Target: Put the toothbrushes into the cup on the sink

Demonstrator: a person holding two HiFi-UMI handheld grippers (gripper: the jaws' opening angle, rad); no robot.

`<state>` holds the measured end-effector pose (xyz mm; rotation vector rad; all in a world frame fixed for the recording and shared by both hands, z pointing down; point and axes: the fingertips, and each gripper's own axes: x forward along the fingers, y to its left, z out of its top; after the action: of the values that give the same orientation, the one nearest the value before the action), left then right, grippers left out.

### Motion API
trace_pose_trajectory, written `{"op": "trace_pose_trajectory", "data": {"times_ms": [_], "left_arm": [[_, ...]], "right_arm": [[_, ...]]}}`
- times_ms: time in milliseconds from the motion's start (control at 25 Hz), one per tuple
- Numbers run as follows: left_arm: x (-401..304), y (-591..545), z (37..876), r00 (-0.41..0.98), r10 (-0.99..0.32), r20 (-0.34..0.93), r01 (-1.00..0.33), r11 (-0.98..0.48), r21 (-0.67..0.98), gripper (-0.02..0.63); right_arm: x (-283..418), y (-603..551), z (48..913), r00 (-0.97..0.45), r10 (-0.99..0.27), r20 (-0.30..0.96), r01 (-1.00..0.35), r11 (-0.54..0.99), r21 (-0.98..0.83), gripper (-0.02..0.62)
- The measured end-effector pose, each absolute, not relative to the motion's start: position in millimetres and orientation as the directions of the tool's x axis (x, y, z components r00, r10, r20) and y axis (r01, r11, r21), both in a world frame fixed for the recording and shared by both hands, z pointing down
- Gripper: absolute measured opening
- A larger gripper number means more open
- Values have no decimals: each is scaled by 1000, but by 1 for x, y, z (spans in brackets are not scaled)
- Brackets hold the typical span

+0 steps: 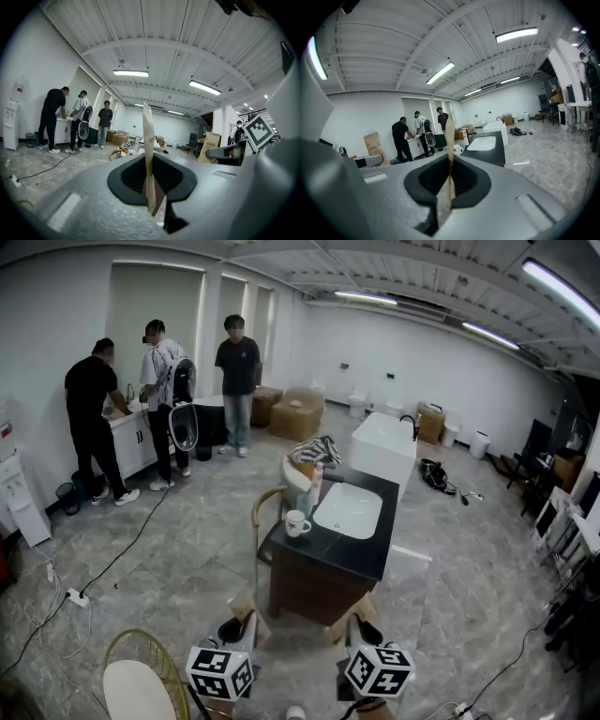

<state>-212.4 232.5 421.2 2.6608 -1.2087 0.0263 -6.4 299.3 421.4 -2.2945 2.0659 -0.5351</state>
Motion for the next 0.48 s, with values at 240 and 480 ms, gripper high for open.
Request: {"op": "trace_pose_trajectory", "data": {"times_ms": [240,480], "left_arm": [[-189,186,422,652,-751,101,-753,-628,196,34],[-157,143,422,652,-751,108,-754,-626,200,34]], "right_arm": [[16,255,421,56,-967,249,-966,-115,-230,8],[47,212,419,50,-967,248,-966,-110,-234,8]]}}
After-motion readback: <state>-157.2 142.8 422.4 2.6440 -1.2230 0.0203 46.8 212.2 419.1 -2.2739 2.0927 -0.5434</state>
